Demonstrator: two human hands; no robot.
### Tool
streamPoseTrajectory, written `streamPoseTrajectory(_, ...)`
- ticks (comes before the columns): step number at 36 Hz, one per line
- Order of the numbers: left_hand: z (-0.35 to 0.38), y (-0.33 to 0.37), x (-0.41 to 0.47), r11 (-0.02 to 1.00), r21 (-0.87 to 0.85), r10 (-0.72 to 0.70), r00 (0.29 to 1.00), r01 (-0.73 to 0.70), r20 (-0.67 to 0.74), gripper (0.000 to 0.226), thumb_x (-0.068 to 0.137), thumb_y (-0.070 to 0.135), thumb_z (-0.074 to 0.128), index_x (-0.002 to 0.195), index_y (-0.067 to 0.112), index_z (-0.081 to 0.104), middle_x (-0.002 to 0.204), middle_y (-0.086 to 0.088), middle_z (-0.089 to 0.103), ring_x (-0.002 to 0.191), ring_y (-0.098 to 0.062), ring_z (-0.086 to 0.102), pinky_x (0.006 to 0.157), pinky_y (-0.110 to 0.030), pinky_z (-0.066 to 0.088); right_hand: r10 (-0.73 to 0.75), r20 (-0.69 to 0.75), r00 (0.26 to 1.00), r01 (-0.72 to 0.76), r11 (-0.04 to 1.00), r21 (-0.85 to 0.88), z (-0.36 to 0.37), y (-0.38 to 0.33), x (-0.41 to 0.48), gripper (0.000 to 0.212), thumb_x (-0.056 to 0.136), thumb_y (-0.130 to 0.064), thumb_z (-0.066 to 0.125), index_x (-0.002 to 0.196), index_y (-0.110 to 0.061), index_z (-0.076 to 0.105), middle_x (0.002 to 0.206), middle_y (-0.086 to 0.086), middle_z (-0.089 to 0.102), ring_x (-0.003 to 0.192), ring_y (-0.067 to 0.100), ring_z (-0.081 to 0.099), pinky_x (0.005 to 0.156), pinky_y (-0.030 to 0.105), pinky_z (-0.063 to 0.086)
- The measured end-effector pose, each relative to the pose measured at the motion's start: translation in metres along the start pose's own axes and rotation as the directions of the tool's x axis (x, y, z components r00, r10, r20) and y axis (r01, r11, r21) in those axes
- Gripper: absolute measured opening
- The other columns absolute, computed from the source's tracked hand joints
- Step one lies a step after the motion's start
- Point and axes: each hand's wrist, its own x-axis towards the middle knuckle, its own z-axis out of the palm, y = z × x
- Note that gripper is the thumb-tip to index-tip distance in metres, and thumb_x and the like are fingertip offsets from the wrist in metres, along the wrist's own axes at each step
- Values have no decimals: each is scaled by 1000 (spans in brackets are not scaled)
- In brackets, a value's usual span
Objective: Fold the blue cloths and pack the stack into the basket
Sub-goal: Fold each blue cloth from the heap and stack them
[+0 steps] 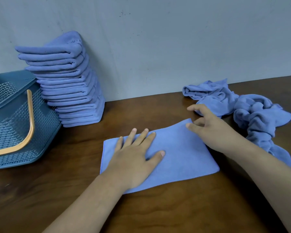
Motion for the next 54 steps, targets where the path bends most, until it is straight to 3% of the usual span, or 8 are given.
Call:
streamPoseTrajectory(3,-1,-1,1,1000,8,-20,1000,20,-4,77,97,84,17,165,51,2,172,30,-9,160,-6,-19,131,-47,-6,-39,107,993,30,996,89,0,-4,-6,22,103,-23,66,115,-41,66,105,-2,71,88,16,63,83,30,48)
streamPoseTrajectory(5,-2,-1,1,1000,12,-25,1000,25,-2,77,97,83,17,165,51,2,172,30,-9,160,-6,-19,131,-48,-6,-54,155,986,46,997,59,4,-3,-8,23,100,-23,69,116,-40,71,119,-25,68,110,0,63,99,26,48)
streamPoseTrajectory(11,-1,-2,1,1000,-3,-18,1000,18,-5,76,98,82,18,166,50,3,172,30,-8,159,-3,-18,132,-47,-6,-78,172,982,120,962,-245,17,0,-11,66,99,-39,70,157,-48,40,159,-26,39,149,0,32,113,22,29)
streamPoseTrajectory(19,-2,-2,-2,992,-111,38,970,-67,-242,57,101,65,34,154,46,44,165,30,29,156,4,12,131,-36,13,-20,179,984,78,944,-322,3,7,-4,70,104,-33,65,163,-42,30,165,-18,34,152,6,29,107,19,26)
streamPoseTrajectory(24,-6,0,-7,996,-66,59,998,-61,-39,69,101,77,30,164,49,22,171,31,7,158,7,-5,132,-35,3,73,157,985,-24,957,-290,-7,21,4,67,101,-40,68,160,-45,37,169,-16,32,155,9,29,115,27,28)
streamPoseTrajectory(29,-13,1,-11,997,-4,76,988,-76,137,83,94,87,18,164,51,-8,167,31,-25,151,7,-32,131,-40,-11,23,134,991,-1,987,-158,-5,17,3,52,103,-24,66,149,-45,53,159,-20,44,149,4,35,110,21,25)
streamPoseTrajectory(39,-8,-2,-7,997,-11,81,994,-81,72,82,95,86,22,166,50,0,170,30,-17,154,6,-24,131,-39,-9,49,297,954,10,981,-193,-13,7,-8,97,72,-49,94,154,-52,41,157,-30,35,142,-7,31,110,21,28)
streamPoseTrajectory(54,-25,-70,-39,996,-74,61,996,-56,63,72,95,83,24,161,60,5,165,42,-12,147,18,-27,132,-34,-7,69,378,923,46,958,-285,-31,9,-12,99,65,-68,91,149,-60,41,151,-40,34,142,-7,32,120,30,30)
